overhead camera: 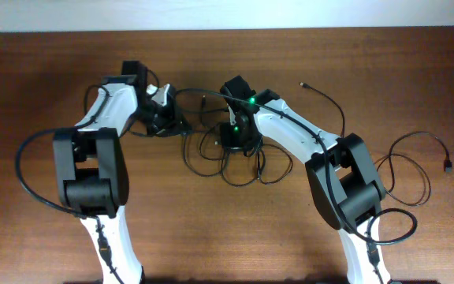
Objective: Untangle cables
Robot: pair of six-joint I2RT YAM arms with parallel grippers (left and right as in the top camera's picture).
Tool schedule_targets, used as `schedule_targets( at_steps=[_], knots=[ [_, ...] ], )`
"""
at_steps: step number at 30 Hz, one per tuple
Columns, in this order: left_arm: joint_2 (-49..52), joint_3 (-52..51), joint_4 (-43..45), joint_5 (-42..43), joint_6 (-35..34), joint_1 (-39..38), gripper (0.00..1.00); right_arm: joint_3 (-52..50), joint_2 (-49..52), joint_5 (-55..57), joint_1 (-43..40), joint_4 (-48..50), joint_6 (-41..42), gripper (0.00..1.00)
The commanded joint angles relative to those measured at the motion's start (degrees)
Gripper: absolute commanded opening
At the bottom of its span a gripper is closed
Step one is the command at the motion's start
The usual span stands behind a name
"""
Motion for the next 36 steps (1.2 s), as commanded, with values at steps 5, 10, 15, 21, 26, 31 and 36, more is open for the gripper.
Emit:
schedule_targets(
  at_steps=[5, 10, 15, 21, 26, 31, 36],
  knots=[
    [0.6, 0.2, 2.0, -12.6, -5.3, -5.8, 0.29, 0.0, 0.4, 0.8, 0.2, -0.5, 0.5, 0.13],
    [0.6, 0.2, 1.7, -13.6, -5.8, -5.8, 0.42, 0.0, 0.4, 0.8, 0.2, -0.6, 0.5, 0.13],
    [0.6, 2.1, -2.9, -11.4, -4.7, -4.3, 0.41, 0.0, 0.4, 0.7, 0.2, -0.5, 0.5, 0.14],
    [0.6, 2.1, -3.3, -11.4, -4.7, -4.5, 0.35, 0.0, 0.4, 0.6, 0.2, -0.4, 0.5, 0.22],
    [0.6, 2.1, -3.2, -11.3, -4.7, -4.7, 0.34, 0.0, 0.8, 0.9, 0.2, -0.4, 0.5, 0.23],
    [0.6, 2.1, -3.0, -11.4, -4.7, -5.1, 0.27, 0.0, 1.1, -0.1, 0.2, -0.4, 0.4, 0.04],
    [0.6, 2.1, -2.4, -11.6, -4.7, -5.0, 0.14, 0.5, -6.9, -7.1, -0.3, -0.6, -3.6, 0.04]
  ],
)
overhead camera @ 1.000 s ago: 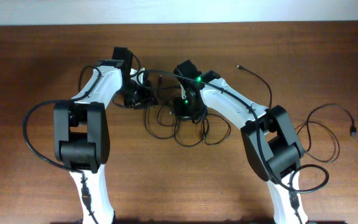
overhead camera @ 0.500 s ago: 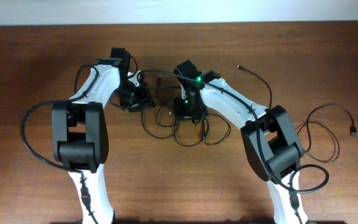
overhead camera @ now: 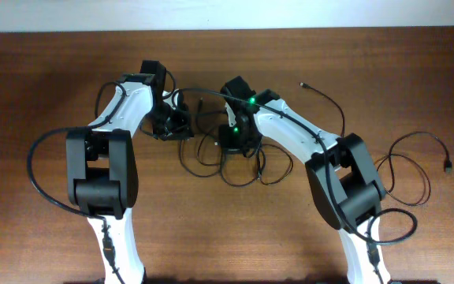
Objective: Untangle cables
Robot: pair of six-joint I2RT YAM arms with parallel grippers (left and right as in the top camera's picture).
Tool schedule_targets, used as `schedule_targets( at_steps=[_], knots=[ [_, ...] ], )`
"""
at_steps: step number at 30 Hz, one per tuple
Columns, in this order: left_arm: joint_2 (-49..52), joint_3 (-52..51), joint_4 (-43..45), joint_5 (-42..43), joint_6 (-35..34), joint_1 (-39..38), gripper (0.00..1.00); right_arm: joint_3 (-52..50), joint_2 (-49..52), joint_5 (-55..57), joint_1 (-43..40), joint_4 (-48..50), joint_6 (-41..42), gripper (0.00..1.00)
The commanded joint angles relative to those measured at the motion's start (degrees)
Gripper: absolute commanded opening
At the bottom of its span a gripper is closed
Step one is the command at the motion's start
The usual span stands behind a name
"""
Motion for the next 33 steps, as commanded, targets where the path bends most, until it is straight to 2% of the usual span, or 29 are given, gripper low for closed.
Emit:
schedule_targets(
  at_steps=[1, 7, 13, 18, 20, 25, 26, 27, 28, 30, 33],
  knots=[
    [0.6, 1.1, 0.5, -0.6, 0.3, -0.2, 0.14, 0.5, -8.6, -3.5, -0.1, 0.0, -2.7, 0.04],
    [0.6, 1.1, 0.7, -0.6, 0.3, -0.2, 0.16, 0.5, -13.9, -14.9, -0.1, -0.2, -2.8, 0.04],
    [0.6, 1.1, 0.9, -1.9, 0.3, -0.2, 0.16, 0.5, -28.6, -15.0, 0.0, -1.4, -10.3, 0.04],
    [0.6, 1.1, 0.9, -1.9, 0.3, -0.2, 0.17, 0.5, -36.0, -14.5, 0.0, -3.5, -10.4, 0.04],
    [0.6, 1.1, 0.9, -1.8, 0.3, -0.2, 0.19, 0.5, -36.5, -14.3, 0.0, -4.4, -12.0, 0.04],
    [0.6, 1.1, 0.8, -1.4, 0.3, 0.0, 0.31, 0.3, -35.2, -8.7, -0.2, -9.6, -11.5, 0.04],
    [0.6, 1.1, 0.8, -1.4, 0.3, 0.0, 0.33, 0.3, -34.7, -8.6, -0.2, -10.3, -11.5, 0.07],
    [0.6, 1.1, 0.8, -1.4, 0.3, 0.0, 0.33, 0.3, -33.5, -8.0, -0.2, -11.8, -11.1, 0.27],
    [0.6, 1.1, 0.8, -1.4, 0.3, 0.0, 0.33, 0.2, -32.2, -7.8, -0.2, -12.9, -10.8, 0.37],
    [0.6, 1.1, 0.6, -1.4, 0.3, 0.0, 0.37, 0.2, -28.6, -7.9, -0.2, -13.7, -8.2, 0.4],
    [0.6, 1.1, 0.6, -1.4, 0.3, 0.0, 0.38, 0.2, -24.1, -7.9, 0.0, -13.8, -5.5, 0.43]
  ],
)
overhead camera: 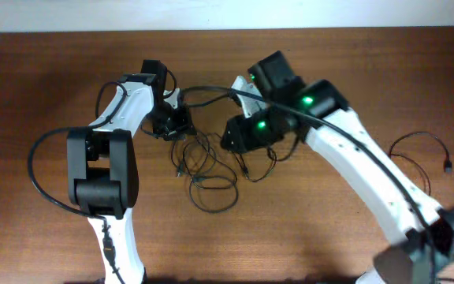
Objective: Untangle cables
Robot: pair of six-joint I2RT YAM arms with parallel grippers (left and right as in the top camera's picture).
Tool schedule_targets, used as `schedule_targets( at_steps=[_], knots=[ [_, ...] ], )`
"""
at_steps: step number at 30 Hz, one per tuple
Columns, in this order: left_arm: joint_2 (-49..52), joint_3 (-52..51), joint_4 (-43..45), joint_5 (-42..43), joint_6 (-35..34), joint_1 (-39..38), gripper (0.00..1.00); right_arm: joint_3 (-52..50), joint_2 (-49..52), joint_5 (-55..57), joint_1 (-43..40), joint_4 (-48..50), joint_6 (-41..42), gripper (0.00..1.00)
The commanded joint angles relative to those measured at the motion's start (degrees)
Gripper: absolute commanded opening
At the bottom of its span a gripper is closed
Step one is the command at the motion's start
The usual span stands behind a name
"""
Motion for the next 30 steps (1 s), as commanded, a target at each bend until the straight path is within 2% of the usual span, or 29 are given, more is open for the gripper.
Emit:
schedule_targets(
  at_steps=[1, 6, 10, 16, 21, 29, 30],
  knots=[
    [0.6, 1.0, -0.1, -0.4, 0.3, 0.2, 0.38, 0.1, 4.9, 0.7, 0.5, -0.2, 2.8, 0.45],
    [0.6, 1.0, -0.1, -0.4, 0.3, 0.2, 0.39, 0.1, 13.1, 0.7, 2.1, 0.7, 2.8, 0.47],
    [0.6, 1.0, -0.1, -0.4, 0.3, 0.1, 0.41, 0.1, 20.4, 0.7, 3.7, 5.2, 2.8, 0.49],
    [0.6, 1.0, -0.1, -0.4, 0.3, 0.1, 0.43, 0.1, 24.2, 1.0, 3.6, 10.8, 5.3, 0.47],
    [0.6, 1.0, -0.1, -0.4, 0.3, 0.1, 0.44, 0.0, 27.1, 2.0, 3.6, 13.8, 10.3, 0.37],
    [0.6, 1.0, -0.1, -0.4, 0.3, 0.1, 0.44, -0.1, 30.0, 2.1, 3.6, 17.7, 10.5, 0.34],
    [0.6, 1.0, -0.1, -0.4, 0.3, 0.1, 0.44, -0.1, 30.0, 2.3, 3.6, 17.9, 10.5, 0.31]
  ],
)
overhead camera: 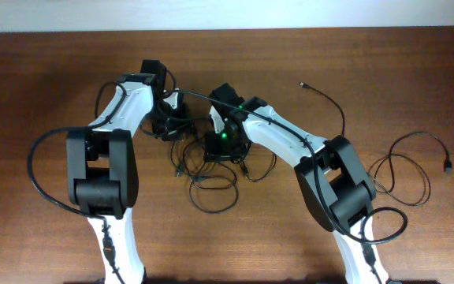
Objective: Untangle cables
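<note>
A tangle of thin black cables (208,180) lies mid-table, its loops spreading toward the front. My left gripper (172,126) sits at the tangle's upper left corner and looks shut on a strand there. Pointing down onto the top of the tangle is my right gripper (221,150). Its fingers are hidden under the wrist, so their state does not show. One strand (199,95) arches between the two wrists.
A separate black cable (404,167) lies coiled at the right, its plug (448,166) near the table edge. Another thin cable (329,101) curves at the back right. My right arm's elbow (331,170) spans the table between them.
My right arm was raised and stretched out with its gripper near the tangle's right side. Now it is lowered, with the gripper further left on top of the tangle. The left gripper has stayed put.
Both grippers were at the tangle, left at its upper left and right on its middle. The left gripper then sat slightly further right. By 1 s ago the loops lay further left and forward and the right arm was raised. Now the right gripper is down again.
</note>
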Robot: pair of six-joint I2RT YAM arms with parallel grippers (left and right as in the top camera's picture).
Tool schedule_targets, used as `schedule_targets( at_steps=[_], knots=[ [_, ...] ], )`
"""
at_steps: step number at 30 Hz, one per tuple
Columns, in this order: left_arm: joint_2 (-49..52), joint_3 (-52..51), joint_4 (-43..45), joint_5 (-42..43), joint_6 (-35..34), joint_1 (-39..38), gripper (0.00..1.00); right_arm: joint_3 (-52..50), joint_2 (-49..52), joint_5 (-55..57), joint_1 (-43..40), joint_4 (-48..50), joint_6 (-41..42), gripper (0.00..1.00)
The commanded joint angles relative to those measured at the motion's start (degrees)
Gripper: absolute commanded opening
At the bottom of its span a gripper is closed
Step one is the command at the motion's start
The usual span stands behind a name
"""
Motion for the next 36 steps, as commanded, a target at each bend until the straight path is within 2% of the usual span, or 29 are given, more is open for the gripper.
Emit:
schedule_targets(
  at_steps=[1, 5, 11, 12, 13, 15, 16, 20, 28, 36],
  knots=[
    [0.5, 1.0, 0.0, -0.2, 0.3, 0.1, 0.44, -0.1, 1.4, 1.7, 0.2, 0.3, 0.4, 0.28],
    [0.6, 1.0, 0.1, -0.2, 0.3, 0.1, 0.44, -0.1, 1.4, 3.7, 0.3, 0.1, 0.4, 0.27],
    [0.6, 1.0, 0.1, -0.2, 0.3, 0.1, 0.44, -0.1, 1.4, 3.7, 0.3, -0.7, 0.4, 0.19],
    [0.5, 1.0, 0.2, -0.2, 0.3, 0.1, 0.44, -0.1, 1.4, 3.7, 0.3, -0.9, 0.4, 0.07],
    [0.6, 1.0, 0.2, -0.2, 0.3, 0.1, 0.44, -0.1, 1.4, 2.9, 0.2, -1.2, -1.0, 0.04],
    [0.6, 1.0, 0.1, -0.2, 0.3, 0.1, 0.42, 0.5, 0.6, -5.4, -1.1, -3.0, -11.4, 0.04],
    [0.5, 1.0, 0.1, -0.2, 0.3, 0.1, 0.43, 0.9, -1.1, -8.2, -2.4, -4.3, -13.4, 0.04],
    [0.6, 1.0, 0.2, -0.2, 0.3, 0.1, 0.43, 0.9, -9.0, -13.3, -4.3, -4.4, -14.0, 0.04],
    [0.5, 1.0, 0.2, -0.2, 0.3, 0.1, 0.43, 0.9, -26.4, -13.3, -4.4, -5.7, -16.5, 0.04],
    [0.6, 1.0, 0.3, -0.2, 0.3, 0.1, 0.43, 0.9, -29.3, -8.8, -4.4, -6.0, -13.7, 0.04]
  ],
)
